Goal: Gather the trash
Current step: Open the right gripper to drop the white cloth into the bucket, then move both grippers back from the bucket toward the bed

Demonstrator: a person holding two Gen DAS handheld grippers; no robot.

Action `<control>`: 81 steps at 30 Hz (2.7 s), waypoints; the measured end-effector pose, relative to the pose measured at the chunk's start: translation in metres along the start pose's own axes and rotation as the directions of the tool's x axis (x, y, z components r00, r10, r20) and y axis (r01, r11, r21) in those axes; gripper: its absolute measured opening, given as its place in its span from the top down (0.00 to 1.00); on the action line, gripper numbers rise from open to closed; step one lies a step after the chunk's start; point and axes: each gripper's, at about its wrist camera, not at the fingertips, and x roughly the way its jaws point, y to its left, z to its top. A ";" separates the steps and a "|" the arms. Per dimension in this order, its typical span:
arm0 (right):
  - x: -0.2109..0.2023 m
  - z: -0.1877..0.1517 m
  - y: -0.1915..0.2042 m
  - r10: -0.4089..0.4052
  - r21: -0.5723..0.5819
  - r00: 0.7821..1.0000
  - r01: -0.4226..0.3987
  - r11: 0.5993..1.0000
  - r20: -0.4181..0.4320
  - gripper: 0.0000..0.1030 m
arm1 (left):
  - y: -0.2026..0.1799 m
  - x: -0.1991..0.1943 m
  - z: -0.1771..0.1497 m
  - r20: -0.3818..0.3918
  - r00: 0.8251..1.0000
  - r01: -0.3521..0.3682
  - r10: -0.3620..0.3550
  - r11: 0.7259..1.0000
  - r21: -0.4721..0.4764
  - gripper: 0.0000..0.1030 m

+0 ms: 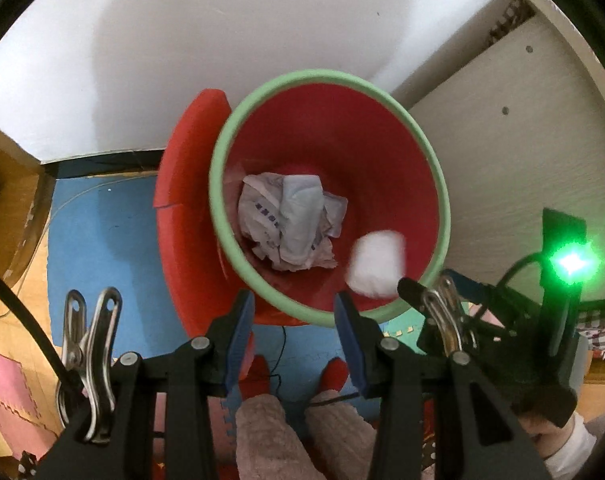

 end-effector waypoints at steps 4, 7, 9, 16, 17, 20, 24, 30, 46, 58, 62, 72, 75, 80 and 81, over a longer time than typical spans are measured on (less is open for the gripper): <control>-0.002 -0.001 -0.008 0.026 0.014 1.000 -0.026 1.000 0.002 0.43 | -0.007 0.008 0.002 -0.014 1.000 0.008 -0.008 0.999 0.031 0.58; -0.006 -0.005 -0.010 0.018 0.007 1.000 -0.018 1.000 -0.001 0.43 | -0.009 0.009 0.003 -0.013 1.000 0.019 -0.018 0.999 0.036 0.58; -0.008 -0.008 -0.010 0.004 -0.027 1.000 -0.004 1.000 -0.005 0.43 | -0.012 0.010 0.005 -0.016 1.000 0.019 -0.018 0.999 0.039 0.58; -0.032 -0.012 -0.012 0.014 -0.059 1.000 -0.012 0.998 0.019 0.43 | -0.025 -0.002 0.009 -0.008 1.000 0.020 -0.020 0.998 0.058 0.58; -0.036 -0.013 -0.012 0.015 -0.059 1.000 -0.014 0.998 0.024 0.43 | -0.027 -0.004 0.009 -0.005 1.000 0.018 -0.017 0.998 0.062 0.58; -0.049 -0.015 -0.009 0.022 -0.065 0.999 -0.019 0.998 0.042 0.43 | -0.033 -0.012 0.008 0.003 1.000 0.002 -0.002 0.997 0.082 0.58; -0.073 -0.019 -0.005 0.032 -0.076 0.997 -0.026 0.997 0.067 0.43 | -0.041 -0.023 0.005 0.012 1.000 -0.018 0.017 0.994 0.105 0.58; -0.111 -0.023 0.003 0.051 -0.084 0.993 -0.042 0.996 0.111 0.43 | -0.053 -0.052 -0.002 0.041 0.998 -0.054 0.049 0.991 0.126 0.58; -0.239 -0.061 0.005 0.095 -0.058 0.959 -0.082 0.995 0.267 0.43 | -0.087 -0.158 -0.030 0.130 0.989 -0.093 0.071 0.981 0.172 0.58; -0.323 -0.101 -0.045 0.077 0.034 0.912 -0.099 0.995 0.403 0.43 | -0.149 -0.228 -0.049 0.192 0.981 -0.082 0.029 0.958 0.274 0.55; -0.342 -0.111 -0.070 0.058 0.061 0.900 -0.094 0.994 0.431 0.43 | -0.175 -0.238 -0.054 0.202 0.979 -0.066 0.004 0.952 0.300 0.55; -0.384 -0.134 -0.150 0.051 0.089 0.884 -0.104 0.991 0.465 0.43 | -0.258 -0.248 -0.069 0.215 0.976 -0.044 -0.034 0.936 0.348 0.54; -0.396 -0.139 -0.178 0.047 0.093 0.877 -0.104 0.990 0.479 0.43 | -0.287 -0.246 -0.074 0.215 0.976 -0.042 -0.039 0.932 0.359 0.54; -0.413 -0.142 -0.225 0.025 0.090 0.860 -0.083 0.992 0.510 0.43 | -0.336 -0.244 -0.079 0.227 0.972 -0.032 -0.056 0.930 0.365 0.54; -0.417 -0.143 -0.236 0.023 0.089 0.856 -0.080 0.993 0.516 0.43 | -0.344 -0.243 -0.079 0.231 0.971 -0.032 -0.057 0.930 0.365 0.54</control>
